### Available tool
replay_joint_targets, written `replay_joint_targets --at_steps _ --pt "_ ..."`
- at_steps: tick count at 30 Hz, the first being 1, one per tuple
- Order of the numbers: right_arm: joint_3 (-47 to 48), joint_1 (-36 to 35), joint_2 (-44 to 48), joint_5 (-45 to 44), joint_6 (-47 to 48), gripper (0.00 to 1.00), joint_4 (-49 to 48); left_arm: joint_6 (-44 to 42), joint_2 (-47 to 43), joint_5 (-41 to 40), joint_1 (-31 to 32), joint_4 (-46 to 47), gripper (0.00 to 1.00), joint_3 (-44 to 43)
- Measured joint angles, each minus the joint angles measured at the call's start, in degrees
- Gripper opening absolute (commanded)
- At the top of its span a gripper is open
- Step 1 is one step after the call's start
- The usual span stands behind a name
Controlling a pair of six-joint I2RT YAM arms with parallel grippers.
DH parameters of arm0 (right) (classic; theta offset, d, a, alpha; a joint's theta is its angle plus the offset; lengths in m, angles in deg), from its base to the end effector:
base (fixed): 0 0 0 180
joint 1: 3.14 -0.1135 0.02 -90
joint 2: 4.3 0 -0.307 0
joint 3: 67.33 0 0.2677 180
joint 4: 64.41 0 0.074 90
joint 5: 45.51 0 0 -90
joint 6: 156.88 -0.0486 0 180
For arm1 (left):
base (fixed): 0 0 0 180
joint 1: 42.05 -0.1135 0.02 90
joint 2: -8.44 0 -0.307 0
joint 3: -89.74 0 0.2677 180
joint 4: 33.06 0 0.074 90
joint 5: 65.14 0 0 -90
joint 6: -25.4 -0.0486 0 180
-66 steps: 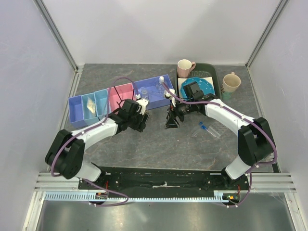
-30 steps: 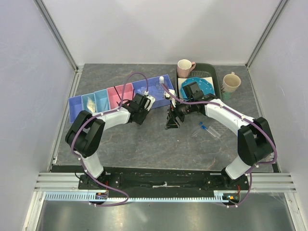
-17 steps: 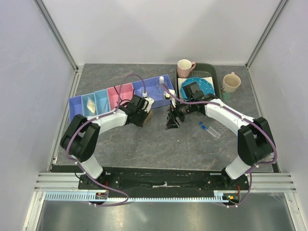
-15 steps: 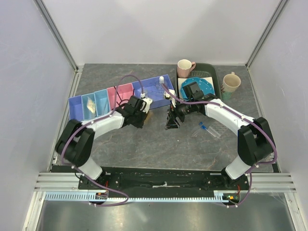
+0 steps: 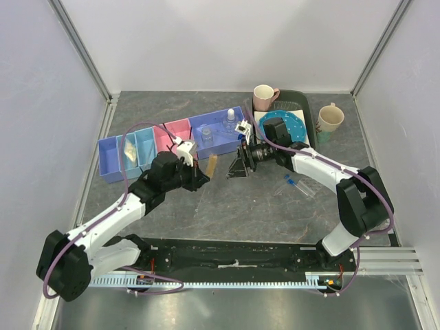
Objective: Organize the chemistry lab equipment
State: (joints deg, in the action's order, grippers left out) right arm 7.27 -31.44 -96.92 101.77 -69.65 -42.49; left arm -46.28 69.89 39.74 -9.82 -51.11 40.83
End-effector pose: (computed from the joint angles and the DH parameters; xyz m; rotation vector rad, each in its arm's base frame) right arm 0.3024 0.2093 0.2730 -1.0214 1.9985 1.4163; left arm 0.1953 -0.1379 0.2635 0.4257 2.1468 -0.7894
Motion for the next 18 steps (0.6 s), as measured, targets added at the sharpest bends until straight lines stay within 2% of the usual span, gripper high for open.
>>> replay_joint_targets --at_steps 5,9,13,18 --pt "-2.93 -0.26 -0.26 0.83 -22.97 0.77 -18.14 7.43 -3.45 1.70 0.00 6.14 0.02 2.08" --pt "-3.02 -1.16 -0.81 0.79 -36.94 0.75 -30.82 12.44 -3.54 2.19 0.00 9.51 0.02 2.78" --pt "-3.02 -2.60 -1.64 0.72 -44.37 0.70 -36.61 16.28 -3.56 2.23 -0.04 12.17 0.02 3.28" --pt "-2.97 -3.76 -2.89 0.35 -46.51 0.70 -37.66 19.06 -4.68 2.19 -0.59 12.87 0.02 4.15"
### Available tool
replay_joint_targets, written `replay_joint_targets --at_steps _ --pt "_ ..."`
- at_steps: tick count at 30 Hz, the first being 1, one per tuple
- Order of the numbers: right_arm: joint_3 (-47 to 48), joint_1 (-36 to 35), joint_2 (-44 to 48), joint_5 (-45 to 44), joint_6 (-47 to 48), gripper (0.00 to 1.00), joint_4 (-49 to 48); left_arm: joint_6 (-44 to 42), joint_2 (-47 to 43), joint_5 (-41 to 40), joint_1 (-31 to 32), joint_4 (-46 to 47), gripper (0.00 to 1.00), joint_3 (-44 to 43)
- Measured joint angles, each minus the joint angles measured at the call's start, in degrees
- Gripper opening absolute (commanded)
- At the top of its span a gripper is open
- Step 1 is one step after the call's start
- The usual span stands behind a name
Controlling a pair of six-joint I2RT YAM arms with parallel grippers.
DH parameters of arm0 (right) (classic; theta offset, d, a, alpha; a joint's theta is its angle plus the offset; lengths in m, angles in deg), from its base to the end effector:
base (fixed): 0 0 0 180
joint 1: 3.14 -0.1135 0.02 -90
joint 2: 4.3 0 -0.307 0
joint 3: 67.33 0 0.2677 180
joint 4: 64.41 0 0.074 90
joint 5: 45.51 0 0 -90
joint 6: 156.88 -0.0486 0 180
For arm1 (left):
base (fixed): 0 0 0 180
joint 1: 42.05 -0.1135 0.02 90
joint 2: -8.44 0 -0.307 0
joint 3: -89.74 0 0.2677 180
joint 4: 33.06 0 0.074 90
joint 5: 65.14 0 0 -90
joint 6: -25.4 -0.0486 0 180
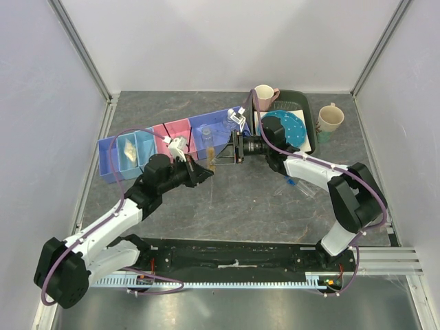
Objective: Organize the chemistry lab equipment
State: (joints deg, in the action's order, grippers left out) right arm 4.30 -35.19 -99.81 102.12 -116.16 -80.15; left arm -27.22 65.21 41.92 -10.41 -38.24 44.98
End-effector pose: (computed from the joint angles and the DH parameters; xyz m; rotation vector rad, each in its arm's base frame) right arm 0.3116 0.2435 0.2965 -0.5961 1.9637 1.8196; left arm 0.1872 -0.1321 0.2790 0.1207 2.0072 -1.0820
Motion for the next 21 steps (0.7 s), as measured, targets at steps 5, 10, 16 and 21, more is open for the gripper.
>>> replay_joint_targets --at_steps 5,10,16,21 --pt "1.22 -0.24 -0.13 -0.22 4.46 0.80 4.94 1.03 -3.91 0.04 -4.76 -3.30 0.02 0.50" --pt "5.79 -0.37 0.00 -1.16 16.26 0.82 16.65 -0.96 -8.59 2.47 -18.49 -13.22 0.02 -1.97" --pt "7.06 -0.37 1.07 -2.16 26.10 0.89 25.09 -10.43 -4.76 4.24 -38.12 -28.63 0.02 -13.88" --pt "7.52 -0.37 1.07 -2.54 31.19 0.93 30.23 -18.93 2.32 -0.61 -44.61 -37.07 0.02 -24.68"
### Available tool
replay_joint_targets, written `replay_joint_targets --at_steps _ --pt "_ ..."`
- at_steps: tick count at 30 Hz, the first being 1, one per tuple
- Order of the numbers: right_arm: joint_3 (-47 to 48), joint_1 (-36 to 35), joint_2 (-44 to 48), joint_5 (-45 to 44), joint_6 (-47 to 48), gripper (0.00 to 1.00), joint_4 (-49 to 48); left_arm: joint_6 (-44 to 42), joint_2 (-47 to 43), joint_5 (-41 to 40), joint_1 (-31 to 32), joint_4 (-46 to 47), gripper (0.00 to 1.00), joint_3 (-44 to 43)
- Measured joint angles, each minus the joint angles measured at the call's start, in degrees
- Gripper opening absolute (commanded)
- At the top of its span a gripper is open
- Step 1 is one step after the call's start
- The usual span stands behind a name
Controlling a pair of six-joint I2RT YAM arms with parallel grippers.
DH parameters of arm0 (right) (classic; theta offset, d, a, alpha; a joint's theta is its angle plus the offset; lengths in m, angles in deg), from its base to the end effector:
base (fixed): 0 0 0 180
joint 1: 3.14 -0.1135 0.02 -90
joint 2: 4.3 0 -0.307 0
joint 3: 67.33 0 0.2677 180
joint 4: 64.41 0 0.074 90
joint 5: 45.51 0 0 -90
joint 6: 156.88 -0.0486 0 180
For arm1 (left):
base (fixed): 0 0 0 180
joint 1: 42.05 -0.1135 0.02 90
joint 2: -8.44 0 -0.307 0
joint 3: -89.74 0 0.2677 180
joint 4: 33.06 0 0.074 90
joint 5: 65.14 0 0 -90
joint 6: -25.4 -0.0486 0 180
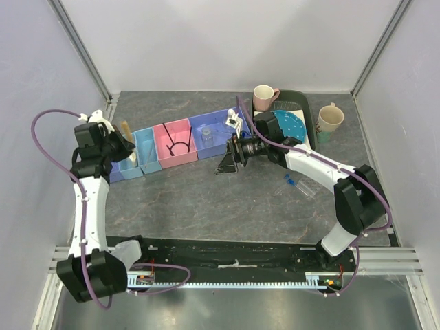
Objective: Organize the chemistry lab equipment
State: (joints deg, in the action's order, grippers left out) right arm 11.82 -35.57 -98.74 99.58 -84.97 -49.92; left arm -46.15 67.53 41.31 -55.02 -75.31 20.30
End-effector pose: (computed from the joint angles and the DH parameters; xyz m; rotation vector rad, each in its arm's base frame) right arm 0.3081 0.2430 0.2984 -0.8959 2.0124 1.5163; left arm 0.2253 0.0378 0.3613 -0.4095 2.0834 -0.3618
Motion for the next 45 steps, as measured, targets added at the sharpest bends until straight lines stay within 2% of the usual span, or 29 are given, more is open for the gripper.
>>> replay_joint_targets --at_steps 9,14,24,27,34,45 --pt "2.38 0.00 0.04 -0.83 6.82 0.96 5.90 -11.76 14.82 -11.15 -2.78 -5.46 0.02 -8.11" --pt "2.54 0.00 0.26 -1.42 10.23 0.96 8.85 -16.46 22.53 -14.53 -5.11 -6.62 0.02 -10.84" --pt "4.00 0.02 0.26 -2.29 14.51 0.97 12.87 -20.90 35.36 -19.39 -7.96 -8.09 0.02 -16.98" --pt "4.04 0.07 0.28 -2.45 15.34 0.97 13.46 -21.29 38.51 -19.71 -7.96 -8.57 0.05 -19.08" --pt "4.22 0.44 0.28 -2.47 16.24 0.97 14.16 -21.51 42.66 -20.85 -7.96 -10.05 0.24 -23.34" --pt "4.35 0.72 0.28 -2.49 16.44 0.98 14.73 -21.44 43.17 -20.90 -8.07 -12.37 0.32 -23.41"
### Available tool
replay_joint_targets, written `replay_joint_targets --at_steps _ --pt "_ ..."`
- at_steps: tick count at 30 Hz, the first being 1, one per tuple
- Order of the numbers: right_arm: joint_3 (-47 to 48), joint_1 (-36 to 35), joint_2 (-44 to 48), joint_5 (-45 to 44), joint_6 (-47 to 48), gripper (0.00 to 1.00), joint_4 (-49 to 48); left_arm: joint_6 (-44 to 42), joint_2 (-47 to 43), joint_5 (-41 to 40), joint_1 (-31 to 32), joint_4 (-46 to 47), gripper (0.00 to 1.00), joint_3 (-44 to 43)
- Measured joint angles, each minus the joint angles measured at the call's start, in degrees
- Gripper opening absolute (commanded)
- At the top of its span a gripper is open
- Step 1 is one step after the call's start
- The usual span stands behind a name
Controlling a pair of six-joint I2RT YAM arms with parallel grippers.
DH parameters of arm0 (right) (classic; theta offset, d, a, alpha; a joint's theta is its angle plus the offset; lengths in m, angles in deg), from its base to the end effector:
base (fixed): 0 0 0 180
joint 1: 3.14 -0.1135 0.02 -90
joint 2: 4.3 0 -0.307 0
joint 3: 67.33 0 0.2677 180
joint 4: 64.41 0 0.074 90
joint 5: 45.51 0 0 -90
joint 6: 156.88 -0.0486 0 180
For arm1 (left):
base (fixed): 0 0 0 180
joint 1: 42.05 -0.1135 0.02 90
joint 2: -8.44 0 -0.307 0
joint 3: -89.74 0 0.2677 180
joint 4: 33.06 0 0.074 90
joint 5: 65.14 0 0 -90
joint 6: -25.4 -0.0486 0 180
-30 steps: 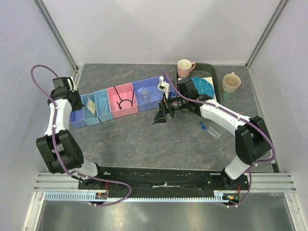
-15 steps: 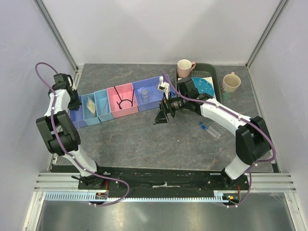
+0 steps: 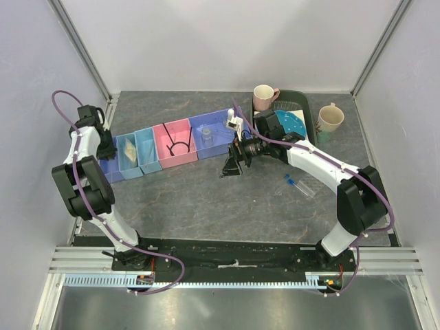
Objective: Organize the chemistry lab equipment
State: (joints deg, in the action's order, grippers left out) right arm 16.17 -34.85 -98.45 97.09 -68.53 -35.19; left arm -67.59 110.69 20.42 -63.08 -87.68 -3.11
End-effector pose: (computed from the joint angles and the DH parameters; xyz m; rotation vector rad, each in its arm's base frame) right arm 0.3070 0.2351 0.3039 -1.0677 2.0043 1.3445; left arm 0.3747 0.1481 0.2597 -0.4479 2.6674 0.2324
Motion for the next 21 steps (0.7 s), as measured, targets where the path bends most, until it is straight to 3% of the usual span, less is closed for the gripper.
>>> replay_joint_targets --at_steps 9,21 --pt "0.02 0.07 0.94 -1.09 2.64 0.98 2.34 0.85 -3.61 0.52 -0.76 -0.55 0.39 0.02" --pt "0.74 0.92 4.00 -2.82 6.62 0.98 6.01 2.08 -5.62 3.52 -1.70 -0.68 0.40 0.04"
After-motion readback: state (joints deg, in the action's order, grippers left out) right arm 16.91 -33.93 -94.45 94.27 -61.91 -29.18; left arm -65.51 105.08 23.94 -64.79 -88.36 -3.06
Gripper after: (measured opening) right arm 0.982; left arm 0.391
